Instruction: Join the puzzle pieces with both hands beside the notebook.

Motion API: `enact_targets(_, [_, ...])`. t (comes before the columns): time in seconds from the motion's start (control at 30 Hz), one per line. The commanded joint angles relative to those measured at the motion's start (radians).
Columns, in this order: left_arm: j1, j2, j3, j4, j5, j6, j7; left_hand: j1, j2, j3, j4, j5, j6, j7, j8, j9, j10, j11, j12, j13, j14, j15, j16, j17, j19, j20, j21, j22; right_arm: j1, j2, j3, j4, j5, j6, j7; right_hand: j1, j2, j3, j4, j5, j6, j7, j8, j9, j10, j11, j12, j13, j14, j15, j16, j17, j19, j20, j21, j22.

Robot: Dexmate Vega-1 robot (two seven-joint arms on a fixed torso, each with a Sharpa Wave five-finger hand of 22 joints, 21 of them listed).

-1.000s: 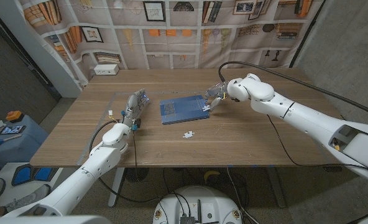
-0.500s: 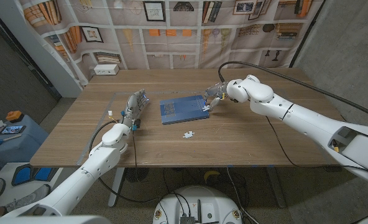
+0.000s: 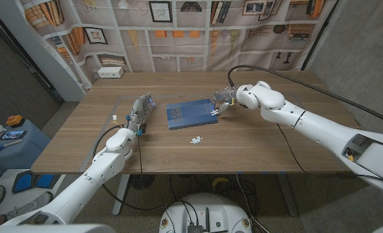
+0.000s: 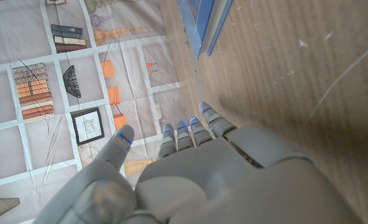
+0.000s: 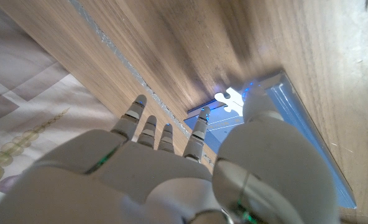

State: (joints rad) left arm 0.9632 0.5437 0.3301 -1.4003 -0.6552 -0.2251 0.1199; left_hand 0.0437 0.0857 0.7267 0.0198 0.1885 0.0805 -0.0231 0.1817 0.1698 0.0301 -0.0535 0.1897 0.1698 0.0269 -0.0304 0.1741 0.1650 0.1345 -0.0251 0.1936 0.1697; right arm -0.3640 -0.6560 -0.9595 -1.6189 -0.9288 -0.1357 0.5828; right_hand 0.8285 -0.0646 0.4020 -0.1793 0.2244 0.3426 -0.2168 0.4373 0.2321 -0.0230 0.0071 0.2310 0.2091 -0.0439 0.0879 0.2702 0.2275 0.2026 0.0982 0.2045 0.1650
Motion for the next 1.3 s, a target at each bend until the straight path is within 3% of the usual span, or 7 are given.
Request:
enact_targets(0.03, [0.001,0.001,0.000,-0.001,-0.003,0.004,0.001,-0.013,0.065,0.007,0.001,-0.002,0.009,0.000,-0.001,0.004,0.005,-0.004,-0.001,0.004,0.008,-0.017,0.002,0.003,0.008,0.001,0.001,0.002,-0.023,-0.005,0.002,-0.002,-0.016,-0.003,-0.057,0.015,-0.013,0.002,0.000,-0.007,0.013,-0.001,0.007,0.002,0.011,-0.005,0.007,0.000,0.012,-0.004,0.006,0.003,0.017,-0.007,0.004,0.004])
enact_targets(0.3, [0.001,0.002,0.001,-0.002,-0.004,0.006,-0.001,-0.014,0.064,0.007,0.001,-0.002,0.009,0.000,0.000,0.004,0.004,-0.005,-0.001,0.004,0.008,-0.018,0.002,0.003,0.008,0.001,0.001,0.002,-0.044,-0.007,0.008,-0.006,-0.017,-0.009,-0.098,0.031,-0.024,-0.001,0.003,-0.018,0.045,0.000,0.023,0.004,0.029,-0.006,0.008,-0.001,0.025,-0.013,0.008,0.003,0.042,-0.023,0.006,0.004])
enact_targets(0.93, [0.004,0.004,0.001,-0.008,-0.007,0.010,-0.004,-0.015,0.063,0.009,0.002,-0.002,0.009,-0.002,-0.001,0.004,0.004,-0.003,-0.002,0.004,0.009,-0.018,0.002,0.003,0.010,0.003,0.001,0.002,-0.085,-0.011,0.026,-0.017,-0.031,-0.042,-0.183,0.071,-0.027,-0.003,0.009,-0.030,0.152,0.000,0.077,0.012,0.088,-0.035,0.013,-0.002,0.071,-0.047,0.021,0.005,0.089,-0.049,0.005,0.004])
enact_targets(1.3, [0.007,0.006,-0.001,-0.009,-0.009,0.010,-0.004,-0.016,0.063,0.010,0.002,-0.002,0.009,-0.003,-0.001,0.004,0.005,-0.003,-0.001,0.004,0.009,-0.018,0.002,0.003,0.010,0.003,0.001,0.002,-0.095,-0.011,0.024,-0.012,-0.040,-0.050,-0.213,0.084,-0.024,-0.004,0.010,-0.031,0.180,-0.003,0.092,0.014,0.104,-0.043,0.013,-0.002,0.088,-0.059,0.026,0.006,0.107,-0.057,0.006,0.005])
